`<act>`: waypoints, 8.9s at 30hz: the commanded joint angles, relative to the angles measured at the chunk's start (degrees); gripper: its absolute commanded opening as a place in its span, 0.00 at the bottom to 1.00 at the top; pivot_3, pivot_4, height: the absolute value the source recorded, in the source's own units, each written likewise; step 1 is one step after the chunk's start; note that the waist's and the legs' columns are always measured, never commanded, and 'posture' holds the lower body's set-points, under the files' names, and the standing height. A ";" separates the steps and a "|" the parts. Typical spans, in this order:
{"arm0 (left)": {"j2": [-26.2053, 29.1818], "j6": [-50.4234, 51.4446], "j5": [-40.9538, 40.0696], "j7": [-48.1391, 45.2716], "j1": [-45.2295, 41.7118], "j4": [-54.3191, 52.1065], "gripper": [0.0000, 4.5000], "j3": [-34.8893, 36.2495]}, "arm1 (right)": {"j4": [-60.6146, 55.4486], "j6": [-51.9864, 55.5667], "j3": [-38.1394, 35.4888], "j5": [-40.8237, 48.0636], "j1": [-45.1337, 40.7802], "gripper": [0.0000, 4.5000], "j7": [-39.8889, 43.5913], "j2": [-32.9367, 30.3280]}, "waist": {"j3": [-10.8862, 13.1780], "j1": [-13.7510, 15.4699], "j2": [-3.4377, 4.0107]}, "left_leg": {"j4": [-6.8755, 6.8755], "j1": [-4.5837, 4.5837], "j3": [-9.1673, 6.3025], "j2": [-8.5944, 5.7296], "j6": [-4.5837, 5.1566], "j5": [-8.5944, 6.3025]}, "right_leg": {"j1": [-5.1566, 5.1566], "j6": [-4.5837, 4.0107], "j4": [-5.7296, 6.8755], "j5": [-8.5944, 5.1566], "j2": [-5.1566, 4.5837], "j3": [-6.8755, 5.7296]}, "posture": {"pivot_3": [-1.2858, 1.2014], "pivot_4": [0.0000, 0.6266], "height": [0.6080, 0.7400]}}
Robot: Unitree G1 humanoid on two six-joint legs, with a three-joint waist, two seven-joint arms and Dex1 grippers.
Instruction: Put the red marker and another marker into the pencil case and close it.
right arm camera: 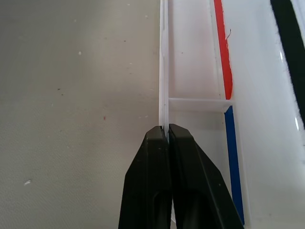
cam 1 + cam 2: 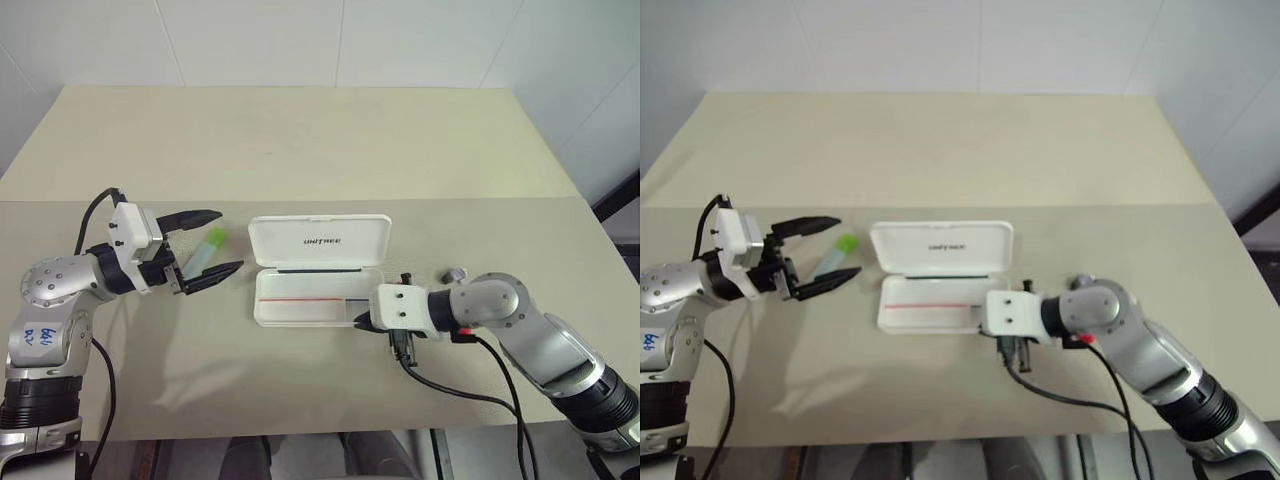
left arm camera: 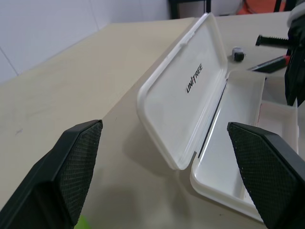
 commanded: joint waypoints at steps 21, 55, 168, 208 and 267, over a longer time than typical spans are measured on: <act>0.45 0.08 -3.63 -0.34 2.81 -4.41 1.00 3.08 | 7.21 -9.15 1.38 -2.19 -0.60 0.69 2.44 2.53 | -0.10 0.07 -0.16 | 0.02 0.09 0.00 0.00 -0.01 0.00 | 0.10 -0.01 0.00 0.00 -0.02 -0.01 | 0.52 0.24 1.00; -2.88 -1.41 -3.16 -0.49 1.56 -2.78 1.00 -0.15 | 2.75 -4.91 -22.80 10.63 9.37 1.00 -3.78 -0.89 | -0.10 0.35 -0.17 | 0.06 0.08 0.00 -0.01 -0.01 0.00 | 0.14 0.02 0.00 0.02 -0.02 0.00 | 0.52 0.24 1.00; 6.10 -2.29 -5.83 -8.55 11.34 -1.55 1.00 8.73 | 15.58 -13.30 -2.18 -3.75 -15.93 0.99 -0.02 14.86 | -0.03 -0.21 -0.15 | -0.17 0.35 0.05 -0.03 0.02 -0.23 | 0.42 -0.13 -0.38 -0.16 -0.19 -0.10 | 0.52 0.24 1.00; 0.05 26.09 13.11 27.66 4.08 -1.49 0.91 -4.15 | 4.27 -4.95 -28.90 26.41 5.93 1.00 -1.25 3.81 | -0.04 0.17 -0.18 | -0.08 0.35 0.01 -0.04 0.03 -0.24 | 0.55 0.11 -0.45 -0.06 -0.16 -0.08 | 0.52 0.24 1.00; 4.49 35.97 1.76 5.01 -15.83 -21.55 0.25 -25.74 | 14.00 -20.08 -38.09 31.49 21.00 1.00 20.69 -7.14 | 0.01 1.45 -0.24 | 0.19 0.76 0.00 -0.06 0.03 -0.33 | 1.10 0.19 -0.56 -0.11 -0.09 0.03 | 0.52 0.24 1.00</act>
